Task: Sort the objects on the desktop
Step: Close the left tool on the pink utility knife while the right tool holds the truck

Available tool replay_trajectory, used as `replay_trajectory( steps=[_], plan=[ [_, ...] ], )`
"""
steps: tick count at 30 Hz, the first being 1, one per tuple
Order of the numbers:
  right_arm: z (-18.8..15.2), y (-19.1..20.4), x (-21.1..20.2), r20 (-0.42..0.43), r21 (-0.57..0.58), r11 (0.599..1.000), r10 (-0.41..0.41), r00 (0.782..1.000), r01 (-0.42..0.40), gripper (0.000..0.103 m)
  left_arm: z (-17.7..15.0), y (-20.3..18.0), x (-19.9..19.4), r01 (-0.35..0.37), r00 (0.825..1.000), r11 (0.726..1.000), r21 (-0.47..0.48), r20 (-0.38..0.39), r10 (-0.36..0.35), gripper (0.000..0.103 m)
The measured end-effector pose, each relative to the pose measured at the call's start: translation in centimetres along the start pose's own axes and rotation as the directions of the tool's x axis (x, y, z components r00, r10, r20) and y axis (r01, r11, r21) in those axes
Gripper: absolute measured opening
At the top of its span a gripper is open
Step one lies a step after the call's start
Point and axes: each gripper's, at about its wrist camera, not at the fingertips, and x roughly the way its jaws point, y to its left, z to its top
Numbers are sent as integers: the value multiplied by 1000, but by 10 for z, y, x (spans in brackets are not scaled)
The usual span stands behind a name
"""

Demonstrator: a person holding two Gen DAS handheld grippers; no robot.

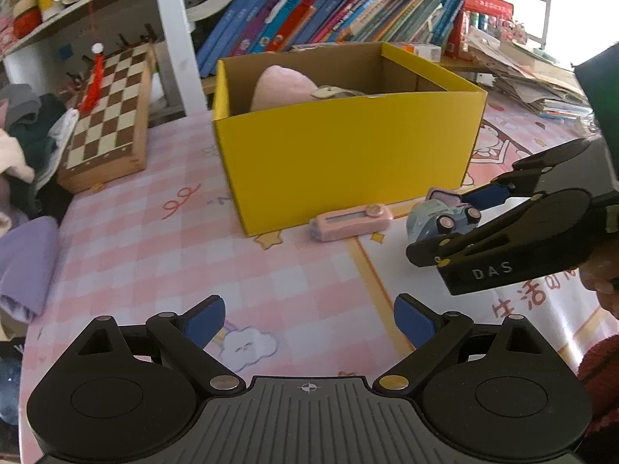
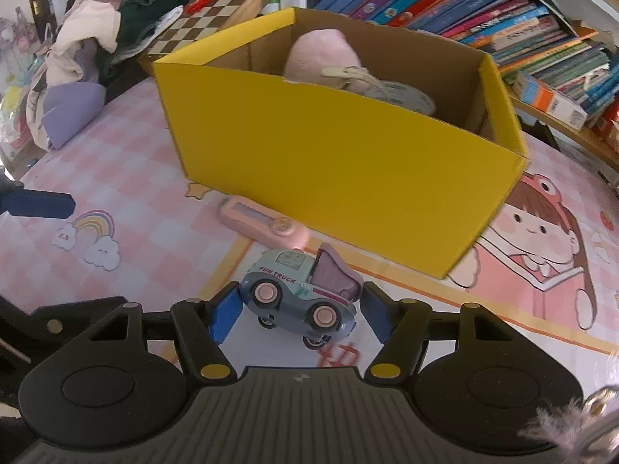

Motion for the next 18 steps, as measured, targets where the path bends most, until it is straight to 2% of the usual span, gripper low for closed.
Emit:
replay_trajectory(
  steps=[8, 14, 18],
  plan=[
    [-15, -35, -15, 11, 56, 997, -52, 999, 52, 65, 17, -22, 23, 26, 1000, 999, 28, 7, -26, 96],
    [-27, -54, -31, 42, 52, 994, -93, 995, 91, 65, 32, -33, 45, 55, 998, 998, 5, 11, -55, 94],
    [-31, -61, -41, 79, 25, 994, -112, 991, 110, 65, 42, -36, 62, 11, 1000, 1000, -15, 6, -11, 92]
  ],
)
